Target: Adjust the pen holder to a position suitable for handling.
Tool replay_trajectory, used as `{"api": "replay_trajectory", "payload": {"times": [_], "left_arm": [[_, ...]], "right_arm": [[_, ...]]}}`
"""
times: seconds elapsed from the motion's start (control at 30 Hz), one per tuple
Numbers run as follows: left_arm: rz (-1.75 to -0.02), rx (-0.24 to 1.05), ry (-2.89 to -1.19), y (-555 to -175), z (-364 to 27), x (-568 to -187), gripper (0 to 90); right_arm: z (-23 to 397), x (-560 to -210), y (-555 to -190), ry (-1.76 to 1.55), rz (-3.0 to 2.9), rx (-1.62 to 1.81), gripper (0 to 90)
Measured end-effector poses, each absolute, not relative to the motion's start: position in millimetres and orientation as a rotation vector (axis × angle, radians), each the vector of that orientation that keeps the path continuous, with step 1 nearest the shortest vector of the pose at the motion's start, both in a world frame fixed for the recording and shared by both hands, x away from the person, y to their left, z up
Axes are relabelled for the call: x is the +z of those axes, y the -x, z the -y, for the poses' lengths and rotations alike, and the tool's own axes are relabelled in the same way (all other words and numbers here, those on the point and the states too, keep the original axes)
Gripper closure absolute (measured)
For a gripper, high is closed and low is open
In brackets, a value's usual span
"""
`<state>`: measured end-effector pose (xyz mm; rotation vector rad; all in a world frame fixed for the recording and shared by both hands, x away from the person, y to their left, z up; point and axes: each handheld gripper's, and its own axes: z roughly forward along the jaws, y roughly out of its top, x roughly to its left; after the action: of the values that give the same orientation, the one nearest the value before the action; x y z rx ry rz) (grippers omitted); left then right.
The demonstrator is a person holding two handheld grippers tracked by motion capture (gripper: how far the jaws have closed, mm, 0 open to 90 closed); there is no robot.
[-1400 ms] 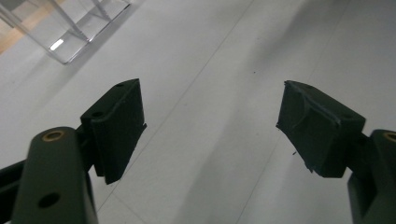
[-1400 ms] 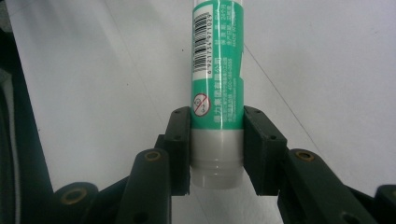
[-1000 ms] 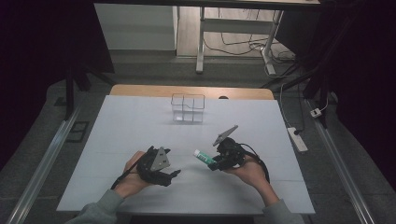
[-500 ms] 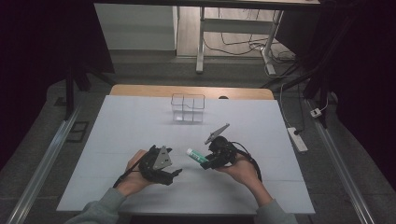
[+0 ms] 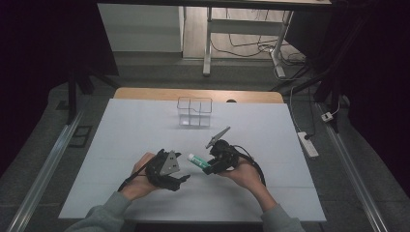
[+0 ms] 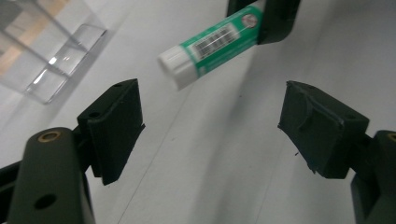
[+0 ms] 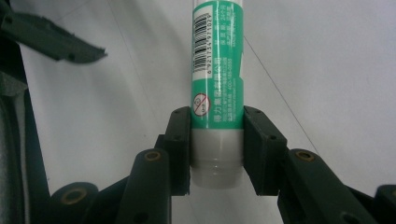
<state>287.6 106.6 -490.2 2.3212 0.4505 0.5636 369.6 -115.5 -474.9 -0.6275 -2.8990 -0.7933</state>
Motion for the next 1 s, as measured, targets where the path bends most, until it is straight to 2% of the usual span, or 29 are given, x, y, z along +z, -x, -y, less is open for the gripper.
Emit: {"api": "replay_trajectory", "payload": {"times": [0.33,0.83,1.0], "left_arm": [[-0.392,0.548,-2.365,-291.4,-98.2,-491.7,22.5],[-0.272,0.619,-2.442,-291.4,-82.1,-492.6,27.5],[-0.222,0.621,-2.487,-291.1,-75.7,-499.4,32.8]], "right_arm": [[102.3,-476.3,-366.7,0.548,2.889,-0.761,64.0],[96.1,-481.4,-365.9,0.500,2.872,-0.707,64.0],[96.6,-481.0,-365.7,0.490,2.860,-0.720,64.0]]}}
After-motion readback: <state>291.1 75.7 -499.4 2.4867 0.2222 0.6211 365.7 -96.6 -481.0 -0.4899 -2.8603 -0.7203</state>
